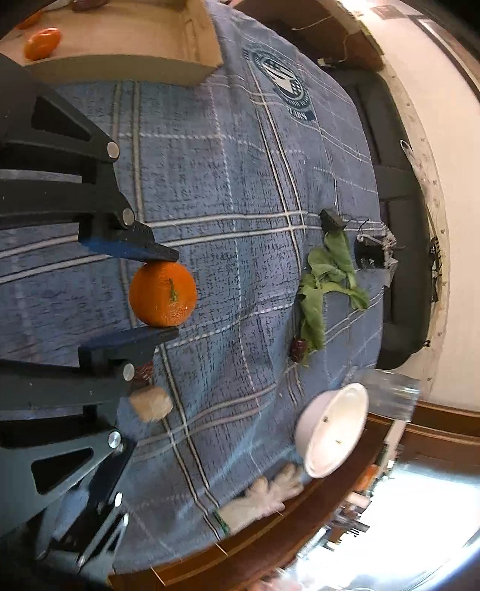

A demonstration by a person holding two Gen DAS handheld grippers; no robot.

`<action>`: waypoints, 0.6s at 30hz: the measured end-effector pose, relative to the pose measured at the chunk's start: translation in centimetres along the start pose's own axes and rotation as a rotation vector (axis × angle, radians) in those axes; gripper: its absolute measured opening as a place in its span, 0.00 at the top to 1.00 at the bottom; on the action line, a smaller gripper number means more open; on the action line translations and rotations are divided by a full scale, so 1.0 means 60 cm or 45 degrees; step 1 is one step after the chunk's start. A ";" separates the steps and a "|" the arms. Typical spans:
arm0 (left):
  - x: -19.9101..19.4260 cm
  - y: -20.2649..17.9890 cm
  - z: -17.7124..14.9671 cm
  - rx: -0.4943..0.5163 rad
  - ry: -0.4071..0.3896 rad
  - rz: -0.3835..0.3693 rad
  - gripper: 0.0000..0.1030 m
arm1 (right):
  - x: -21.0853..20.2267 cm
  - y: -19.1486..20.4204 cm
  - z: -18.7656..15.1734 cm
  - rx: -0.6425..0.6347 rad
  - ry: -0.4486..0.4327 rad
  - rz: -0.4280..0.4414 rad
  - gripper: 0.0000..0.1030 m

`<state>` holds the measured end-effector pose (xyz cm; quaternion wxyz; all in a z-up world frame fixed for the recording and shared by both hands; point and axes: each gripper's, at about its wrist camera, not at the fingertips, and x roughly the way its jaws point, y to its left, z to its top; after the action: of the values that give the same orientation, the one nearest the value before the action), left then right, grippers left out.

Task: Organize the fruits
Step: 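Grasp a tangerine with the left gripper while the right gripper grasps a dark plum, then carry the tangerine into the box and release it while the right gripper releases the plum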

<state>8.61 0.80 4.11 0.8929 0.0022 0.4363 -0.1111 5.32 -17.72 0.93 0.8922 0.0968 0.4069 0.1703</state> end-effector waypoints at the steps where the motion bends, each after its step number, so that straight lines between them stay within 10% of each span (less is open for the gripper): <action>1: -0.012 0.004 -0.003 -0.015 -0.008 -0.015 0.68 | -0.002 -0.004 0.001 0.025 0.000 0.057 0.75; 10: -0.132 0.103 -0.062 -0.223 -0.093 -0.042 0.68 | 0.004 -0.039 -0.004 0.303 0.048 0.593 0.74; 18: -0.209 0.244 -0.129 -0.499 -0.148 0.036 0.68 | 0.030 -0.040 -0.023 0.434 0.123 0.795 0.74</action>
<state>-1.92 18.31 7.75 0.9015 -0.1718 0.3971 -0.0115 5.91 -19.21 -1.98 0.7479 0.3556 0.4219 0.3689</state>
